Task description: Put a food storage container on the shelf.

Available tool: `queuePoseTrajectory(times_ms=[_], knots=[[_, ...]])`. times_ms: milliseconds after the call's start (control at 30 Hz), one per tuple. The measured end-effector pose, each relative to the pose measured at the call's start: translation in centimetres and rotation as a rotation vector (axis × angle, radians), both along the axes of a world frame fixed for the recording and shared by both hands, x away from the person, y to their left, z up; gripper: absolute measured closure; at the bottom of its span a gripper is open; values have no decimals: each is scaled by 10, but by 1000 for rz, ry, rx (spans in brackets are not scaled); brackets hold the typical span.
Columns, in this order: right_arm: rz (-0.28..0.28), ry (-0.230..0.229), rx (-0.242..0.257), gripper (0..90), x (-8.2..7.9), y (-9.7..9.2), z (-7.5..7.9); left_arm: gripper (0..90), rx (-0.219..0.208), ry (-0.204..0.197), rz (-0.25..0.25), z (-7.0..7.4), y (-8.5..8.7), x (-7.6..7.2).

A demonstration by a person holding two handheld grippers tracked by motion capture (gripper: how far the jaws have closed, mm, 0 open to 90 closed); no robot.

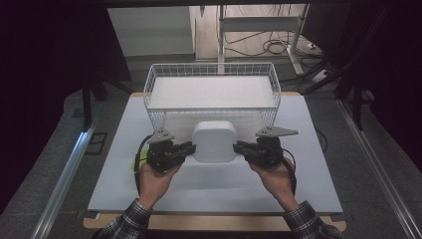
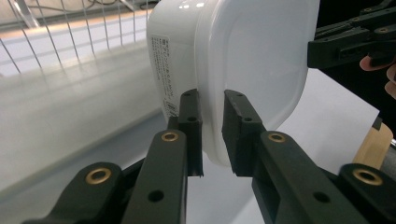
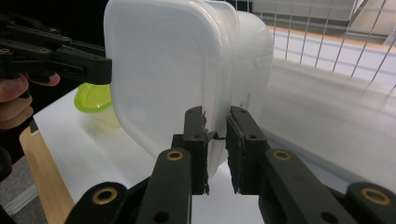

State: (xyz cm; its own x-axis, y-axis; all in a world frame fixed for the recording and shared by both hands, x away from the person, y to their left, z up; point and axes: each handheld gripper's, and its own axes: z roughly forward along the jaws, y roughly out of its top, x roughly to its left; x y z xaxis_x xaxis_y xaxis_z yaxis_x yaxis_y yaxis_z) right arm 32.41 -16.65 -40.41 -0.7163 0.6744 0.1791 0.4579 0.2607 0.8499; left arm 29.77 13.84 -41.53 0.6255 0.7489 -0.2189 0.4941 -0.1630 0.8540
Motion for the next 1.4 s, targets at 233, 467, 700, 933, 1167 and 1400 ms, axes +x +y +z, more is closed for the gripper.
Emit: queuePoseTrajectory(times_ms=[233, 467, 700, 933, 1167, 1400], knots=[[-3, -26, 13, 787, 5, 5, 18, 783, -7, -37, 18, 19, 4, 4], [3, -53, 29, 786, 11, 9, 37, 783, -12, -71, 29, 40, 8, 8], [9, -70, 36, 786, 18, 13, 56, 782, -23, -90, 39, 57, 12, 13], [11, -87, 43, 786, 26, 16, 70, 782, -27, -104, 48, 70, 15, 20], [3, -101, 48, 787, 36, 19, 87, 780, -38, -116, 50, 85, 17, 34], [-12, -87, 62, 786, 52, 17, 97, 778, -29, -121, 54, 98, 15, 52]])
